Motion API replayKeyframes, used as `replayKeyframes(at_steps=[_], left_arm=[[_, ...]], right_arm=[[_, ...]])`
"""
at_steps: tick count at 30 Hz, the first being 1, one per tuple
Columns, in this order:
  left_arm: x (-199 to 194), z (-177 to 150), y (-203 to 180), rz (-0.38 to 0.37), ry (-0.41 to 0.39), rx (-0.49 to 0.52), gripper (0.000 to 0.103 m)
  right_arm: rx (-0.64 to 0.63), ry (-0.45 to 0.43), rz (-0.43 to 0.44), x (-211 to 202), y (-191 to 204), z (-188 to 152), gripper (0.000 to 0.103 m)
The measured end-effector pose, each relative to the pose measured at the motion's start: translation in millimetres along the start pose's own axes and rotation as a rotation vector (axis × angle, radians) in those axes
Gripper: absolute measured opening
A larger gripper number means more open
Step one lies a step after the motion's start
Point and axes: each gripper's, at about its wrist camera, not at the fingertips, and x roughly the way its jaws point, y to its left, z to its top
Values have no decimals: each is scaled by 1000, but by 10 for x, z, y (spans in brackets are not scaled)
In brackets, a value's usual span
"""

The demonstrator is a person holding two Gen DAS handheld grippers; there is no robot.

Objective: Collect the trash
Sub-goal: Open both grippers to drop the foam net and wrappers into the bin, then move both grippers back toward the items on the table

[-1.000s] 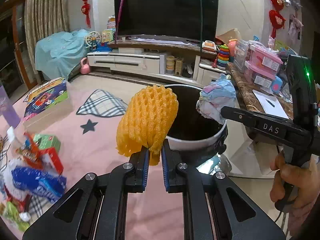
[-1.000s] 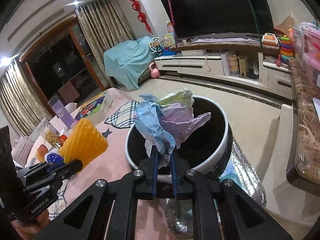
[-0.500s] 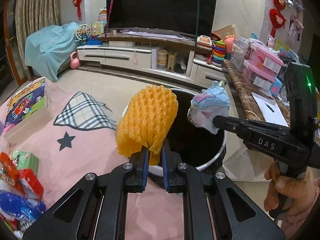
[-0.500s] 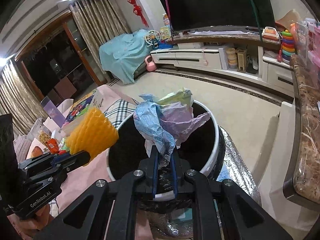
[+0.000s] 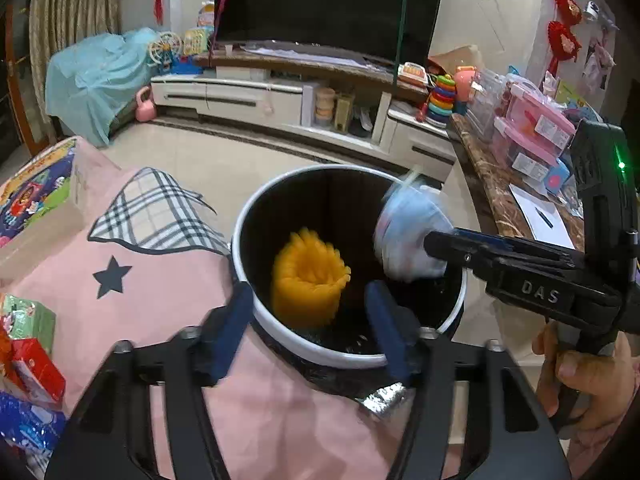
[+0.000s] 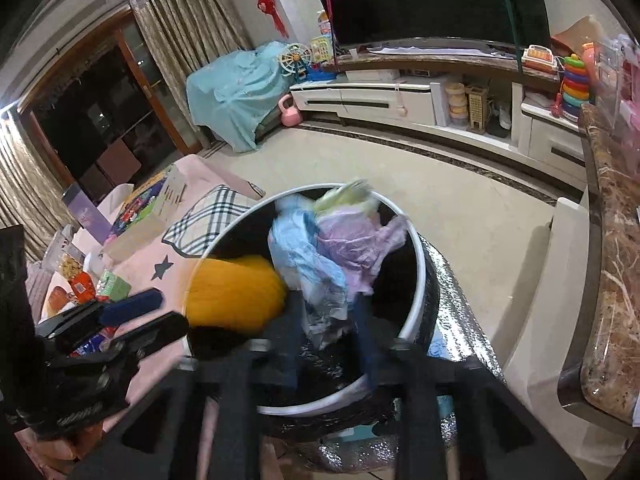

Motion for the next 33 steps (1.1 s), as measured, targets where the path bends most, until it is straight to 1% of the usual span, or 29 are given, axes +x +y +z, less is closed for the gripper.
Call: replayKeyframes(at_steps=[1,3,5,6,8,12,14,16,20,22,27,33], left_arm=[[-26,-15,9,7,-2,-1,63],[-84,-57,58,24,-4,-19,64],[-182,-154,124,31,-18,-39,67],[-221,-204,160,42,-20,-53,70],[-313,-344,238,59,-28,-83,72],[-486,-621,357,99,-37,-124,73],[-588,-780,428,114,-41,-143,73],[-679,-930,498,135,-48,-160,73],[-850,-1226,664,178,-48,-190,73],[-930,-1347,769,182,-45,-215,73],[-1171,-1647,995,228,-49,-280,73],[-1419,-1985,1299,274,-42,-388,73]], right_arm=[[2,-7,-2,-20,-6,-4,56],[3,-23,-14,-74,3,-12,56],[8,-33,-16,-130,13,-22,57],[10,-43,-14,-165,26,-37,59],[12,-60,-9,-220,68,-78,72],[-2,-73,16,-273,262,-204,78],[-10,-71,32,-288,376,-273,88],[-13,-77,63,-311,501,-370,91],[-24,-80,110,-324,763,-562,92],[-34,-66,134,-311,874,-636,92],[-78,-34,176,-260,1162,-791,93],[-85,8,226,-156,1413,-953,93]])
